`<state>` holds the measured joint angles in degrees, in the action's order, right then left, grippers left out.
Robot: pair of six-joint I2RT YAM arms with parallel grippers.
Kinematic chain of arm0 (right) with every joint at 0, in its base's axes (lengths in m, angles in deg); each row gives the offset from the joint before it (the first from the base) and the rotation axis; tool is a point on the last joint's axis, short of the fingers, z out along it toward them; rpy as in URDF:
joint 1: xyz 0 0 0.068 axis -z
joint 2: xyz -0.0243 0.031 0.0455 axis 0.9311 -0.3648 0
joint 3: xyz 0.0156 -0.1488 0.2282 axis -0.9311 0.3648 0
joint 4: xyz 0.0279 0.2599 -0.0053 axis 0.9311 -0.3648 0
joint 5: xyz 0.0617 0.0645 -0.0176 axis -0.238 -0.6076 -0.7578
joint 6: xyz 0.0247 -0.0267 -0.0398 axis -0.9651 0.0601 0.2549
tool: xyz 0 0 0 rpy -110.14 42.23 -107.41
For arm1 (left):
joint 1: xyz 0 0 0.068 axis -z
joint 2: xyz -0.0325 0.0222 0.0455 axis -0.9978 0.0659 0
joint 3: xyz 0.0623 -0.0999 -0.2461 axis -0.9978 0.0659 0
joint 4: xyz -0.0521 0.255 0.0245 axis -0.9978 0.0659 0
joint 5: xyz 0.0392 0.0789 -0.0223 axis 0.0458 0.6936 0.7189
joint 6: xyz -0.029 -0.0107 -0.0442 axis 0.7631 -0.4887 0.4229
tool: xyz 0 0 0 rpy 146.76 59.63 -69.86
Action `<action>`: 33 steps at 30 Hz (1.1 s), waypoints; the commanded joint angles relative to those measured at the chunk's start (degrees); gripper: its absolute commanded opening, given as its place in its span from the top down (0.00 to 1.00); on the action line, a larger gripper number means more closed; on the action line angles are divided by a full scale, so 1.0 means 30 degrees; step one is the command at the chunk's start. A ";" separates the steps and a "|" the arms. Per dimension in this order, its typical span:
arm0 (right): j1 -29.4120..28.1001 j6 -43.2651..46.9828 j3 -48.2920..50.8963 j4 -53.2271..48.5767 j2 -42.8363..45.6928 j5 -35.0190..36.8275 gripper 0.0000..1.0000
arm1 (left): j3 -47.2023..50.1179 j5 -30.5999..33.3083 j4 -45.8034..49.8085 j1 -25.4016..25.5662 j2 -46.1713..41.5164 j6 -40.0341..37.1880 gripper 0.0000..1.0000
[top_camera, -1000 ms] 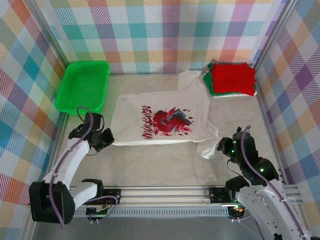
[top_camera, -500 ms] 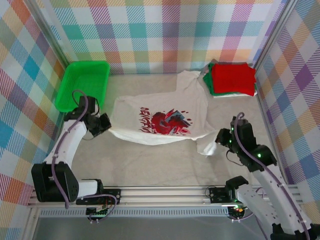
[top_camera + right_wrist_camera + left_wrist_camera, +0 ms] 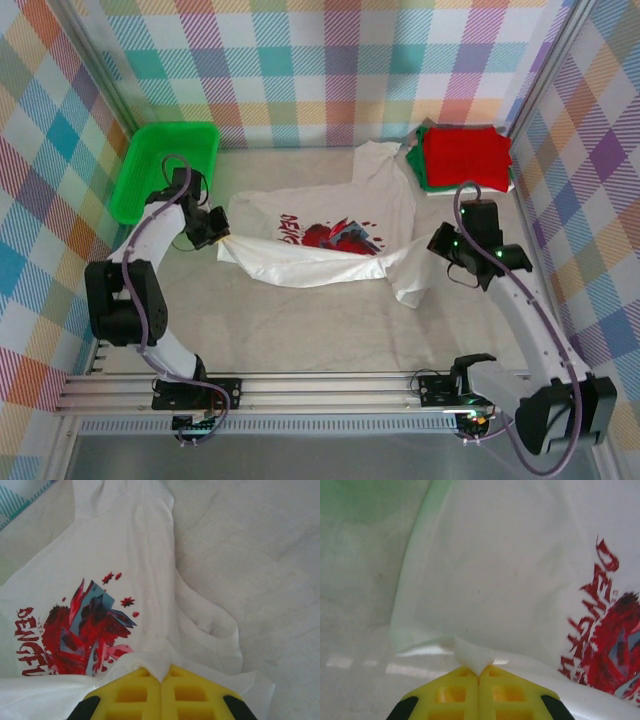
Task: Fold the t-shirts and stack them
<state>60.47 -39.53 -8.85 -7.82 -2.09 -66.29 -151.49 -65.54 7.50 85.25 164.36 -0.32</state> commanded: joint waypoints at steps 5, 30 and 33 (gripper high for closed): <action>0.0480 0.0512 -0.2679 0.1956 -0.3542 -0.1925 0.99 | -0.3183 0.0701 0.0715 -0.0291 0.1993 -0.0338 1.00; 0.1862 0.1501 -0.9473 0.1431 -1.0944 -0.2395 1.00 | 0.0787 0.1870 -0.1948 0.0715 -0.0521 0.0893 0.56; 0.2073 0.1439 -0.9649 0.1595 -1.1684 -0.2720 1.00 | 0.2257 0.0749 -0.2782 0.1685 -0.0805 0.0832 0.63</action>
<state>66.13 -35.58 -37.37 -3.98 -34.88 -74.56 -147.95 -61.35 2.27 87.65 162.94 1.43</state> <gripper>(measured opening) 0.047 0.372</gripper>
